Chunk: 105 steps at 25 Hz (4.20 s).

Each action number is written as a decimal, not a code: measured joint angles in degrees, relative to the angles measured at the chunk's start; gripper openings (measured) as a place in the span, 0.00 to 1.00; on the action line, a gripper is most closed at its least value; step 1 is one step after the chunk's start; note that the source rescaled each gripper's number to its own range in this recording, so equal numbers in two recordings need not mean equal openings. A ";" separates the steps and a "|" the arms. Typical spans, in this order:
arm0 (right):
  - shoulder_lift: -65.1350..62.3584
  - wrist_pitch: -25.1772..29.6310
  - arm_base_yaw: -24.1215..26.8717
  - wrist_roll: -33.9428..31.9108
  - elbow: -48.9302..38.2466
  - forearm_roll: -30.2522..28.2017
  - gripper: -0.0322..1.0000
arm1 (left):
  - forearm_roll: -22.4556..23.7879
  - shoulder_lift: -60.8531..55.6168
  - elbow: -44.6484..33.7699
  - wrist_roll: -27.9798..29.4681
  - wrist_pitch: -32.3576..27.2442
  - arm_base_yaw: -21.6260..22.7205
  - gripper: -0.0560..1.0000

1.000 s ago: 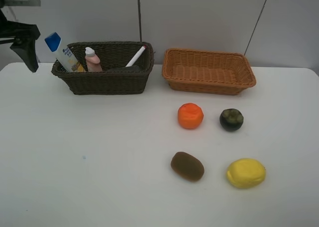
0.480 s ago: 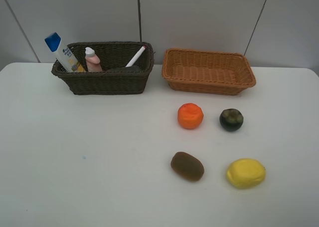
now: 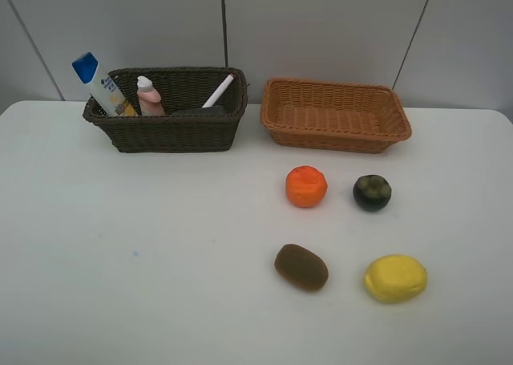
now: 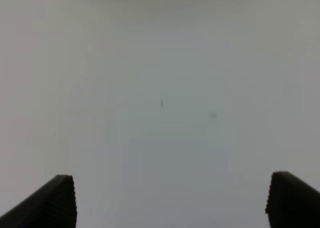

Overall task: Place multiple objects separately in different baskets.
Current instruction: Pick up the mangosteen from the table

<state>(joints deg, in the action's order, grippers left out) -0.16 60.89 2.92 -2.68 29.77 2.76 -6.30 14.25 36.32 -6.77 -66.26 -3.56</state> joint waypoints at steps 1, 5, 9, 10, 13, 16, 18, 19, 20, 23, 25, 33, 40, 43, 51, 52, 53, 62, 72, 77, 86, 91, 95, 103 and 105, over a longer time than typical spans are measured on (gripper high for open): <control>0.00 0.00 0.00 0.00 0.00 0.00 1.00 | -0.45 -2.28 -0.72 -0.13 0.54 0.00 1.00; 0.00 0.00 0.00 0.00 0.00 0.00 1.00 | -2.25 -9.71 -4.01 -0.15 2.07 0.00 1.00; 0.00 0.00 0.00 0.00 0.00 0.00 1.00 | -2.61 -14.46 -5.40 -0.80 3.00 0.00 1.00; 0.00 0.00 0.00 0.00 0.00 0.00 1.00 | -2.68 -14.56 -5.73 -0.93 3.33 0.00 1.00; 0.00 0.00 0.00 0.00 0.00 0.00 1.00 | -3.29 -14.64 -6.86 -1.05 4.08 0.00 1.00; 0.00 0.00 0.00 0.00 0.00 0.00 1.00 | -3.47 -14.64 -7.20 -0.99 4.60 0.00 1.00; 0.00 0.00 0.00 0.00 0.00 0.00 1.00 | -3.95 -14.64 -7.20 0.19 4.87 0.00 1.00; 0.00 0.00 0.00 0.00 0.00 0.00 1.00 | -4.20 -14.64 -7.20 0.86 4.87 0.00 1.00; 0.00 0.00 0.00 0.00 0.00 0.00 1.00 | -4.20 -14.64 -7.20 1.26 4.87 0.00 1.00; 0.00 0.00 0.00 0.00 0.00 0.00 1.00 | -4.31 -14.64 -7.20 1.60 4.93 0.00 1.00; 0.00 0.00 0.00 0.00 0.00 0.00 1.00 | -4.37 -14.64 -7.25 1.60 5.00 0.00 1.00; 0.00 0.00 0.00 0.00 0.00 0.00 1.00 | -4.37 -14.64 -7.25 1.60 5.10 0.00 1.00; 0.00 0.00 0.00 0.00 0.00 0.00 1.00 | -4.37 -14.64 -7.25 1.60 5.15 0.00 1.00; 0.00 0.00 0.00 0.00 0.00 0.00 1.00 | -4.37 -14.64 -7.25 1.60 5.15 0.00 1.00; 10.88 0.00 0.00 -0.05 0.00 -0.29 1.00 | -4.37 -14.64 -7.25 1.60 5.15 0.00 1.00; 13.79 -0.06 0.00 -0.27 0.06 -0.52 1.00 | -4.37 -14.64 -7.25 1.60 5.20 0.00 1.00; 17.57 -0.35 0.00 -1.02 0.30 -0.77 1.00 | -4.37 -14.64 -7.25 1.60 5.20 0.00 1.00; 53.17 -6.92 0.00 -3.80 9.66 -1.03 1.00 | -4.37 -14.64 -7.25 1.60 5.25 0.00 1.00; 76.11 -14.17 -0.46 -4.31 20.21 -1.03 1.00 | -4.37 -14.64 -7.25 1.60 5.25 0.00 1.00; 86.14 -14.95 -6.71 -4.21 24.22 -1.05 1.00 | -4.37 -14.64 -7.25 1.60 5.25 0.00 1.00; 103.58 -15.95 -14.52 -4.08 33.21 -2.76 1.00 | -4.37 -14.64 -7.25 1.60 5.25 0.00 1.00; 107.14 -15.90 -16.13 -4.08 35.22 -3.21 1.00 | -4.37 -14.64 -7.25 1.60 5.25 0.00 1.00; 108.89 -15.95 -16.13 -4.08 35.30 -3.15 1.00 | -4.37 -14.64 -7.25 1.60 5.25 0.00 1.00; 112.71 -17.46 -16.13 -3.76 35.30 -1.70 1.00 | -4.37 -14.64 -7.25 1.60 5.25 0.00 1.00; 113.80 -17.59 -16.13 -3.50 35.30 -1.71 1.00 | -4.37 -14.64 -7.25 1.60 5.25 0.00 1.00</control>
<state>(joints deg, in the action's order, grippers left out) 113.64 43.30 -13.21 -6.19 65.06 1.05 -10.67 -0.39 29.07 -5.17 -61.01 -3.56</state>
